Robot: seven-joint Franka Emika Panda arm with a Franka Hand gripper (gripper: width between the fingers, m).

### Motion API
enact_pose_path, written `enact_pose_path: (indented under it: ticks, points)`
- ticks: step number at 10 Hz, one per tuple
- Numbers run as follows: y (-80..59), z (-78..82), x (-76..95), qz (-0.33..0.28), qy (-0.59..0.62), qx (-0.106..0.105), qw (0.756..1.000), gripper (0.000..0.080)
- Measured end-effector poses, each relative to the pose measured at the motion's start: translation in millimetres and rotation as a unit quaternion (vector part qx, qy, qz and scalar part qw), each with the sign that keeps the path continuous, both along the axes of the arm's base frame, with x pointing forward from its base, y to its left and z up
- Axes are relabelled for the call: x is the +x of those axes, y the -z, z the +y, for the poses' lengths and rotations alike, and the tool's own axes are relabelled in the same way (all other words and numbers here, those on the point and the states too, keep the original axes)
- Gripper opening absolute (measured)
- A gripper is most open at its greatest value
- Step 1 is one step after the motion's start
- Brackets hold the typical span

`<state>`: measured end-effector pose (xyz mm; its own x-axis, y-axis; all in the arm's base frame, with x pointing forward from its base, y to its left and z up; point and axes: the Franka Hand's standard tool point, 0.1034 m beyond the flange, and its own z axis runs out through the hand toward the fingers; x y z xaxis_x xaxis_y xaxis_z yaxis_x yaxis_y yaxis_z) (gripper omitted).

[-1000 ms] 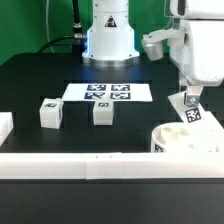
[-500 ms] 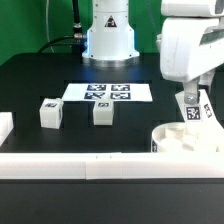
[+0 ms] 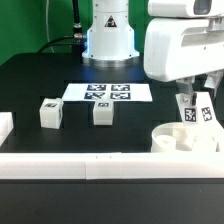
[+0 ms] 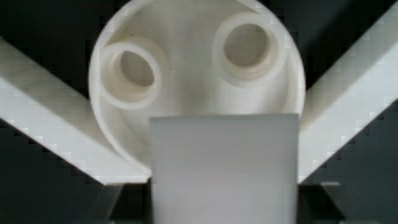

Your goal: Assemble stool

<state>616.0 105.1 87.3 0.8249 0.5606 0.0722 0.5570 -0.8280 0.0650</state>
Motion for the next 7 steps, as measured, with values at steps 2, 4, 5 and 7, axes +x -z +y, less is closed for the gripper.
enact_pose_path:
  ticks: [2, 4, 5, 7]
  points:
    - [0.1, 0.9, -0.2, 0.0, 0.051, 0.006, 0.999, 0.0337]
    - [0.5, 5.7, -1.7, 0.005, 0.201, 0.031, 0.979, 0.0337]
    - [0.7, 5.4, -0.6, 0.013, 0.254, 0.047, 0.966, 0.0337]
    - [0.4, 4.9, 0.6, 0.024, 0.33, 0.071, 0.941, 0.0337]
